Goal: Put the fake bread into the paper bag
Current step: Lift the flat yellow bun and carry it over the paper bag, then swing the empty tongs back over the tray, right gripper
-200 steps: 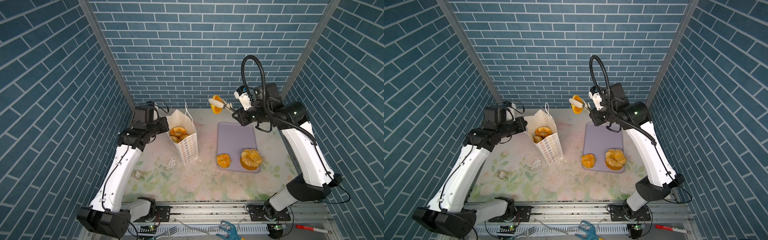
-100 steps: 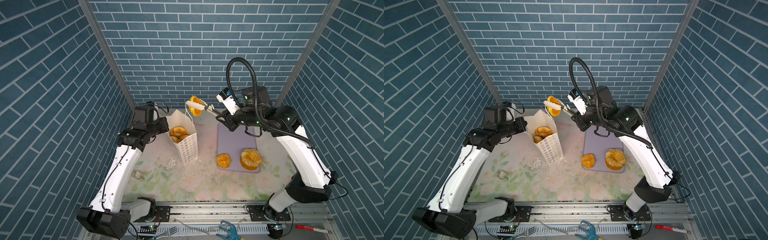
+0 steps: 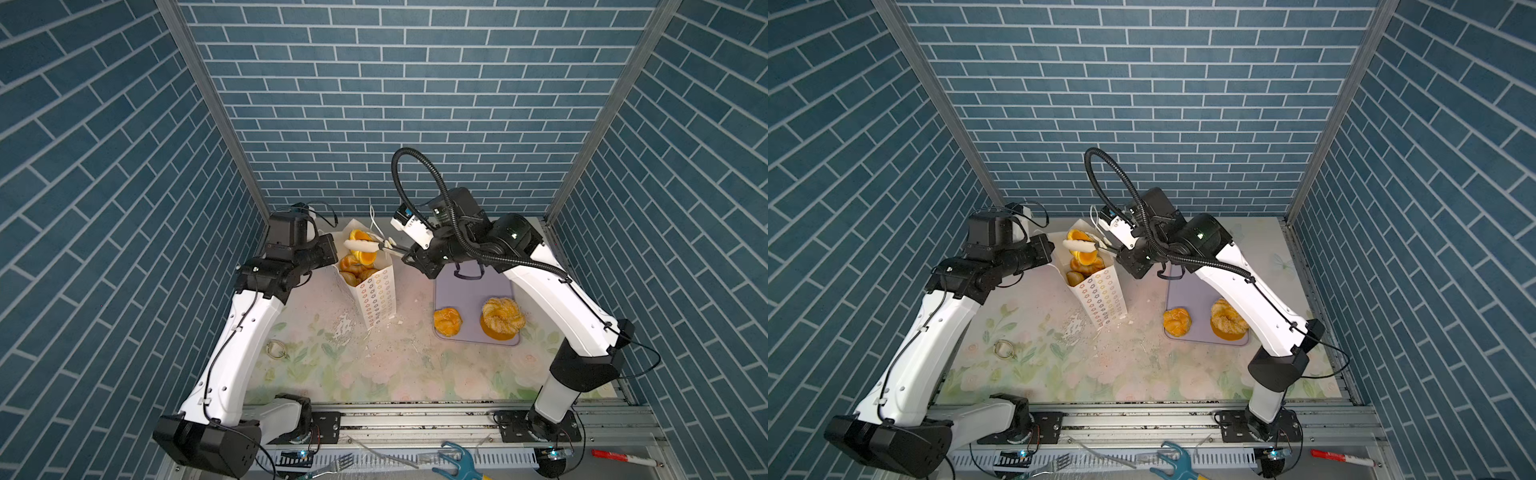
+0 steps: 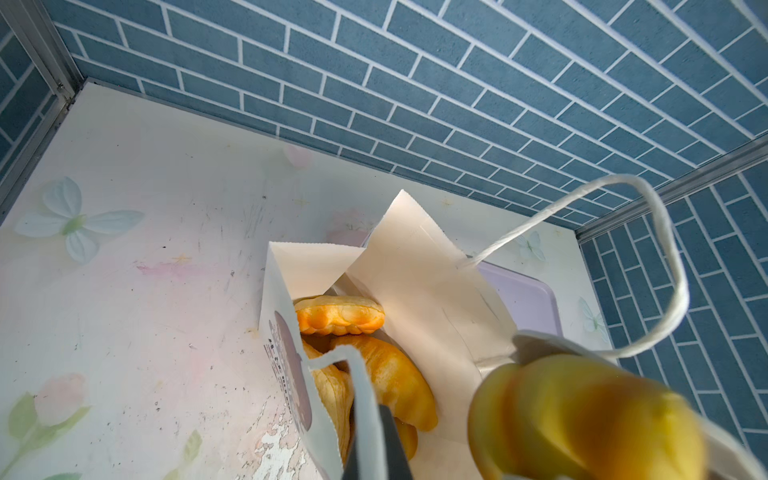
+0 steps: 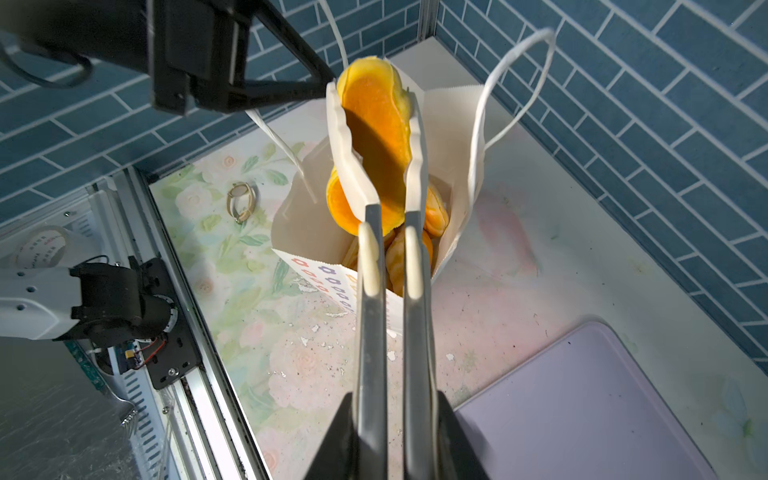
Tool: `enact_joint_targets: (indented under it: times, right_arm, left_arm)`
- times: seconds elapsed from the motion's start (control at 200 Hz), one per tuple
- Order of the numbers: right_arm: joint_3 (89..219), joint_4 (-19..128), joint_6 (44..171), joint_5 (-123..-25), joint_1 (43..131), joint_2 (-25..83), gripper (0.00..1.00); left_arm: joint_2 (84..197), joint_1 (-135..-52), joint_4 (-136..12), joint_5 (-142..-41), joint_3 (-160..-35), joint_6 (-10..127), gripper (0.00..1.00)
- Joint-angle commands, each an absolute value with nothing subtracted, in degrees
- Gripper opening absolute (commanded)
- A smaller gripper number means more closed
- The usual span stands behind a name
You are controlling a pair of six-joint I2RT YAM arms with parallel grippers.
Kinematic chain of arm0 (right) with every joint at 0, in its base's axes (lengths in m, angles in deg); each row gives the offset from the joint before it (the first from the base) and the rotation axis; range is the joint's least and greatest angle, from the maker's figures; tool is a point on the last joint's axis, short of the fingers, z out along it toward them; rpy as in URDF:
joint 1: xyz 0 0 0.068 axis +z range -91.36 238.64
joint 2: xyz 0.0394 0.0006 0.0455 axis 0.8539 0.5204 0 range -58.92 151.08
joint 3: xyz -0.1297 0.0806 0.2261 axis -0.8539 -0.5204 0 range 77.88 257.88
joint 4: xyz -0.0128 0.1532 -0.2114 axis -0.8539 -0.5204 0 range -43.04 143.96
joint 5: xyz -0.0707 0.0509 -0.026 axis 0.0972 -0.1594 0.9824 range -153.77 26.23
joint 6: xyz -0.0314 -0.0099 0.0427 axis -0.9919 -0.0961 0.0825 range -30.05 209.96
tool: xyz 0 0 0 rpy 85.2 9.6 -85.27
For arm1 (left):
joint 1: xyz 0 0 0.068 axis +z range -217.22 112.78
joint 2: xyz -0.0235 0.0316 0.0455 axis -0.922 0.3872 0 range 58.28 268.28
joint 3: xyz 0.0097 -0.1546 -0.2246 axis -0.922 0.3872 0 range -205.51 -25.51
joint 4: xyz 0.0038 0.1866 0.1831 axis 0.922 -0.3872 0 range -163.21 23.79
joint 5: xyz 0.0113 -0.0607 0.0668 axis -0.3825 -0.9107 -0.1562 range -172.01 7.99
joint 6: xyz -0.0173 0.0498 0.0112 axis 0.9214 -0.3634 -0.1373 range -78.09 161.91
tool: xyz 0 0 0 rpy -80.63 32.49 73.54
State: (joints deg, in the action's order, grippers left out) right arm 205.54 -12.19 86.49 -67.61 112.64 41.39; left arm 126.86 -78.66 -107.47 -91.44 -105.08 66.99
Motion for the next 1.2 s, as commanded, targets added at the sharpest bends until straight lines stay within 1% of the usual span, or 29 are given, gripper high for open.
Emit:
enact_joint_targets:
  times: [0.0,0.135,0.225,0.3,0.41,0.76,1.065,1.195]
  right_arm:
    - [205.17,-13.15,85.27,-64.15,112.86,42.11,0.17]
    - [205.07,-14.24,85.74,-63.77,112.85,43.14,0.22]
    - [204.86,-14.17,85.85,-63.6,112.86,43.08,0.31]
    - [205.13,-14.01,85.82,-62.87,112.82,42.87,0.36]
    - [205.75,-13.99,85.57,-62.02,112.88,42.37,0.4]
    - [204.44,-11.87,85.19,-58.16,111.73,35.93,0.4]
    - [202.07,-9.91,87.35,-55.02,106.33,30.33,0.4]
    - [199.41,-8.83,89.01,-54.71,102.46,27.77,0.4]
  left_arm:
    - [126.08,-78.98,-106.57,-91.39,-103.81,67.2,0.0]
    - [126.85,-78.99,-106.86,-91.68,-104.61,66.96,0.0]
    - [126.81,-79.0,-106.91,-91.76,-104.7,66.98,0.0]
    - [126.61,-78.99,-106.99,-91.68,-104.69,66.88,0.0]
    - [126.55,-79.0,-107.3,-91.59,-104.62,66.84,0.0]
    - [126.35,-79.0,-107.35,-91.47,-105.05,66.78,0.0]
    - [126.28,-78.94,-107.7,-90.97,-105.08,66.66,0.0]
    - [126.46,-78.99,-107.68,-90.97,-105.38,66.57,0.0]
